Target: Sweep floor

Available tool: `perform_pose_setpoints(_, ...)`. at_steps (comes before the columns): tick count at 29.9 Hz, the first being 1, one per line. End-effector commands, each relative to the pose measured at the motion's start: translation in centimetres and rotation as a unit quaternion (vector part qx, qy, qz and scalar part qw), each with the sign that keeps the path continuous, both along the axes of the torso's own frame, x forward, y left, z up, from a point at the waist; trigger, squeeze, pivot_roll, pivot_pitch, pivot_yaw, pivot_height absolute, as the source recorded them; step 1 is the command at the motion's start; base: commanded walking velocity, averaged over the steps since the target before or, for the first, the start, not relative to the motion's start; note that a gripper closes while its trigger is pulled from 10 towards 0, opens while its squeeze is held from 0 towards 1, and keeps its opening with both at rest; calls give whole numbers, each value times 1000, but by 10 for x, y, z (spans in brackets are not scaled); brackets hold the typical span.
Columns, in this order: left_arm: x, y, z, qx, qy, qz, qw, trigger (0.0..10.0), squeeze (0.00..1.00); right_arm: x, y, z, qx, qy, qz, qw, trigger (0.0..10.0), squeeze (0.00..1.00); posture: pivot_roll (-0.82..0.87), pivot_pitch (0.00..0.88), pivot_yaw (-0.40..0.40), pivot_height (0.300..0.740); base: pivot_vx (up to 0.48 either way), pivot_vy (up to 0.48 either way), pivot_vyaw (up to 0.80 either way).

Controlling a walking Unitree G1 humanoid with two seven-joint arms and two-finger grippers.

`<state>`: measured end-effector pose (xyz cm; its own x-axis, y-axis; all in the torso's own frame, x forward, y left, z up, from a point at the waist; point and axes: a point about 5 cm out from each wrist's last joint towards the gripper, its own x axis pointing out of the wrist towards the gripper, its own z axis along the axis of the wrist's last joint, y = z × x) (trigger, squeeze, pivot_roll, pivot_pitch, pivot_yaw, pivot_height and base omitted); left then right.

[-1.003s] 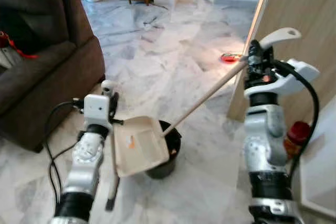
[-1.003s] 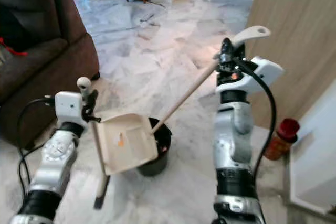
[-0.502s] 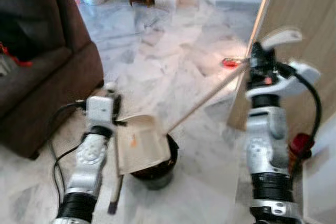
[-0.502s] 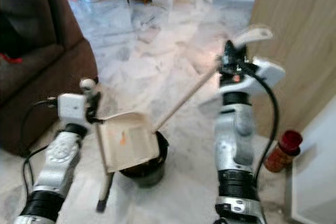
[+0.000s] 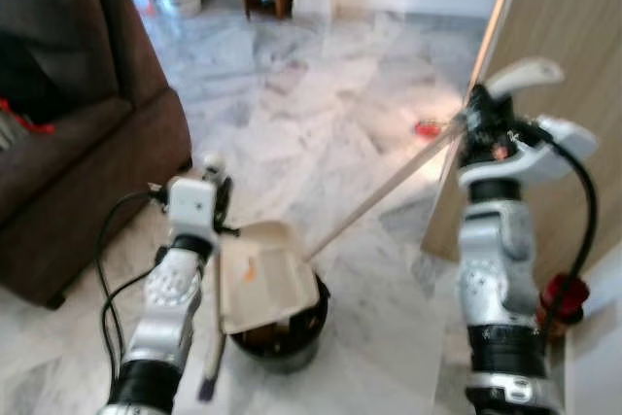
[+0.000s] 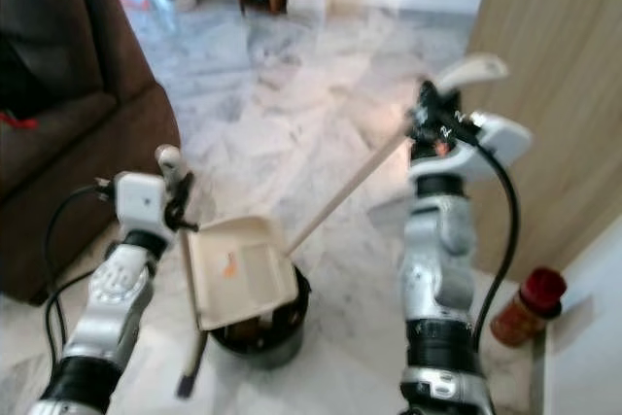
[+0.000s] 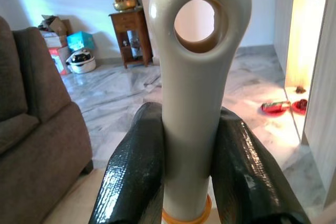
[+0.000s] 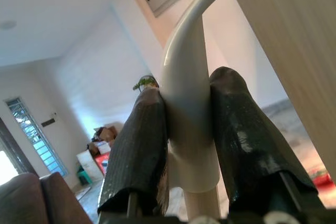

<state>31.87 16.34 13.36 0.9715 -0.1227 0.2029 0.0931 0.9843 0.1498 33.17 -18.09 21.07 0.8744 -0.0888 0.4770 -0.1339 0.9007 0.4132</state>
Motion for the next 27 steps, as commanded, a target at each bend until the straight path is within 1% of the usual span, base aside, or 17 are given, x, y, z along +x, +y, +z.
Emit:
perform_pose_setpoints(1, 1, 3, 11, -10, -24, 2, 1000, 10000, 0, 0, 12, 16, 17, -35, 21, 999, 10000, 0, 66, 26, 55, 740, 304, 0, 0)
perform_pose_setpoints(15, 1, 4, 11, -11, -25, 3, 1000, 10000, 0, 0, 14, 17, 16, -34, 27, 999, 10000, 0, 68, 35, 51, 740, 284, 0, 0)
perform_pose_setpoints(19, 1, 5, 12, -13, -28, 3, 1000, 10000, 0, -1, 17, 17, 15, -41, 34, 998, 10000, 0, 74, 39, 52, 740, 0, 0, 0)
perform_pose_setpoints(20, 1, 5, 12, -13, -28, 3, 1000, 10000, 0, -2, 19, 19, 3, -51, 34, 998, 10000, 0, 73, 40, 53, 740, 0, 0, 0)
perform_pose_setpoints(22, 1, 5, 12, -12, -27, 2, 1000, 10000, 0, -5, 24, 24, -49, -70, 30, 996, 10000, 0, 72, 41, 54, 740, 0, 0, 0)
perform_pose_setpoints(23, 1, 4, 12, -12, -27, 0, 1000, 10000, 0, -7, 30, 28, -71, -84, 35, 993, 10000, 0, 70, 40, 56, 740, 0, 0, 0)
perform_pose_setpoints(24, 1, 3, 12, -13, -27, -1, 1000, 10000, 0, -8, 36, 32, -76, -97, 45, 991, 10000, 0, 71, 42, 57, 740, 0, 0, 0)
perform_pose_setpoints(26, 1, 3, 12, -13, -27, -2, 1000, 10000, 0, -9, 38, 32, -78, -100, 47, 991, 10000, 0, 71, 42, 57, 740, 0, 0, 0)
perform_pose_setpoints(27, 1, 3, 13, -14, -28, -3, 1000, 10000, 0, -11, 46, 37, -108, -119, 61, 985, 10000, 0, 72, 44, 58, 740, 0, 0, 0)
